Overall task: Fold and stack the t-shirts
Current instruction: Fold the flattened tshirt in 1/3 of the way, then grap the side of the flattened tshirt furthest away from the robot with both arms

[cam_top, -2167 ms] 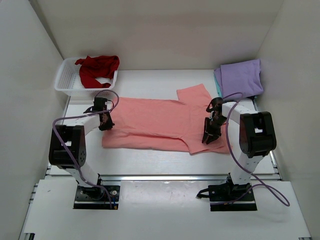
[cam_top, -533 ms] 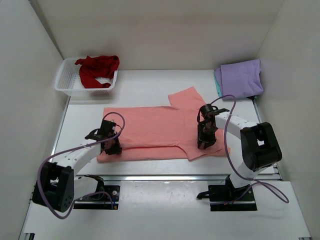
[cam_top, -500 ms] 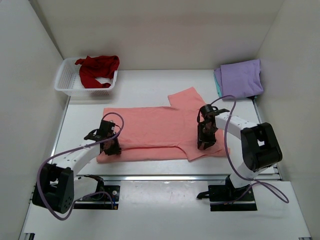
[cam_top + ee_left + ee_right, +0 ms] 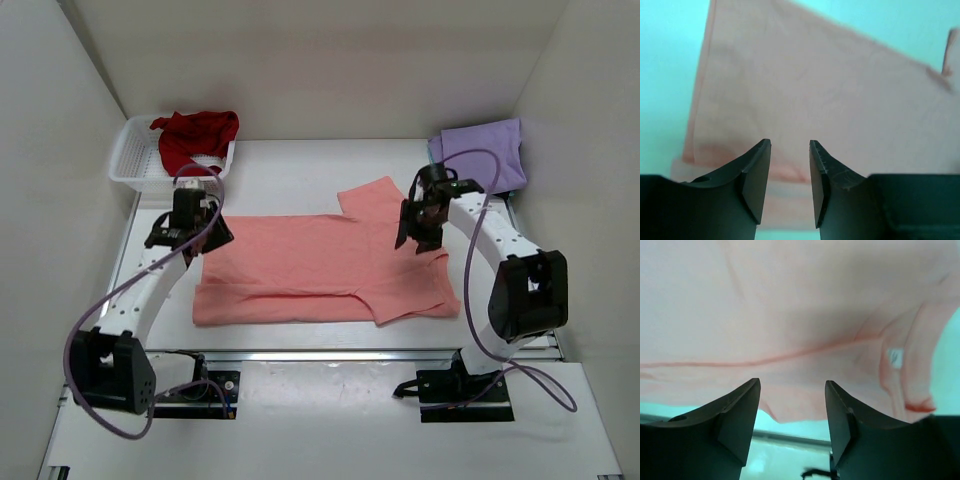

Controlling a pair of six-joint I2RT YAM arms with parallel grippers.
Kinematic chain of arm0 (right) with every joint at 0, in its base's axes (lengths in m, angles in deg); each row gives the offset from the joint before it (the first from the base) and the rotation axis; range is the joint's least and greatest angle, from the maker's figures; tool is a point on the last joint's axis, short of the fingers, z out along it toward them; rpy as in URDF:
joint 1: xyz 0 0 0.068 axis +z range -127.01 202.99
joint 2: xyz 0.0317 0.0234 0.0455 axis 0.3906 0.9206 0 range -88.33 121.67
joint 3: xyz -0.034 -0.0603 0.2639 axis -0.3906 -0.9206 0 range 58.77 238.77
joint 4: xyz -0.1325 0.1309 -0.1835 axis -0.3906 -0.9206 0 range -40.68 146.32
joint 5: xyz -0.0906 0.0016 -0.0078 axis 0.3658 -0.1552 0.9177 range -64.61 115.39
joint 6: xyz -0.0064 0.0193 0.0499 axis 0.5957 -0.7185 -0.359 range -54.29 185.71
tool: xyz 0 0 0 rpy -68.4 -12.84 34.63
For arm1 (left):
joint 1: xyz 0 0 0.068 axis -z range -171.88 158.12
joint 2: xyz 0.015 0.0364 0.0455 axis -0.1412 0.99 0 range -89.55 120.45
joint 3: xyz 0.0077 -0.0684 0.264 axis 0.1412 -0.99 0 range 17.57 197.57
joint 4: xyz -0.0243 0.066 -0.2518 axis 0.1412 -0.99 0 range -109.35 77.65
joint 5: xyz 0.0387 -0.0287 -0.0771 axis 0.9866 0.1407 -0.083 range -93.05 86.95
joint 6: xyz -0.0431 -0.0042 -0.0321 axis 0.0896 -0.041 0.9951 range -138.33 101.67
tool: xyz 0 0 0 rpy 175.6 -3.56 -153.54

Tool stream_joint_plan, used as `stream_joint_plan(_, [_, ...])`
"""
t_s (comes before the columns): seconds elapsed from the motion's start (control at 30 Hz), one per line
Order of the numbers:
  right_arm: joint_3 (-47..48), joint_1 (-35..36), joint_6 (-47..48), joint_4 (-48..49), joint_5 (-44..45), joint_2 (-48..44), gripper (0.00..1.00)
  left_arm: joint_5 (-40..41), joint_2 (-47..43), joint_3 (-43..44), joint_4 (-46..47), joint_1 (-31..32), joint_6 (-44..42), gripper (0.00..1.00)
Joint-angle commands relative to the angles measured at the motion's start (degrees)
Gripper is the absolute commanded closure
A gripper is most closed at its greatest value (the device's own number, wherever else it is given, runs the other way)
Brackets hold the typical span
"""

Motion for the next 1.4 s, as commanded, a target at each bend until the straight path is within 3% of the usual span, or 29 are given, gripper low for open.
stream_joint_plan(0.0, [6.6,-2.81,0.25,2.39,0.65,1.28,0.48,6.11,6.76,4.27,5.29,-0.75,-3.42,0.52])
stream_joint_plan(0.1, [14.78,-3.18,1.73,1.7,0.12,9.52,0.47,9.28,14.32,5.85,8.54,-4.52,-4.13,0.51])
stream_joint_plan(0.2, [24.96,-2.99,3.76,-0.5,0.48,15.94,0.47,6.92,21.26,8.22,11.79,-8.39,-3.17,0.53])
stream_joint_plan(0.4, [30.44,-2.99,4.46,-0.95,-1.46,21.85,0.47,9.82,28.66,14.46,15.22,-7.61,-9.49,0.44])
stream_joint_plan(0.63, [36.94,-5.1,4.64,-2.79,-2.43,28.09,0.47,9.65,36.39,20.96,15.68,-7.97,-11.51,0.41])
stream_joint_plan(0.93, [57.75,-7.3,5.16,-10.52,-2.77,40.39,0.46,8.15,43.96,27.04,10.49,-7.79,-10.64,0.4])
stream_joint_plan(1.03, [60.67,-7.91,5.25,-11.14,-2.78,43.03,0.47,7.71,45.02,26.08,10.14,-7.96,-10.9,0.42])
stream_joint_plan(1.17, [60.42,-9.14,4.11,-9.83,-2.42,44.44,0.47,6.31,45.54,25.9,10.23,-7.96,-11.25,0.6])
stream_joint_plan(1.2, [60.76,-9.76,4.2,-9.56,-2.42,45.4,0.47,5.69,45.2,25.99,10.4,-8.4,-11.51,0.75])
stream_joint_plan(1.23, [61.12,-9.85,4.2,-8.69,-2.08,45.32,0.46,5.08,45.37,25.73,10.31,-8.32,-11.34,0.83])
stream_joint_plan(1.37, [63.57,-11.16,5.16,-7.02,-1.46,47.95,0.45,3.67,45.28,25.28,11.19,-8.32,-11.78,0.95])
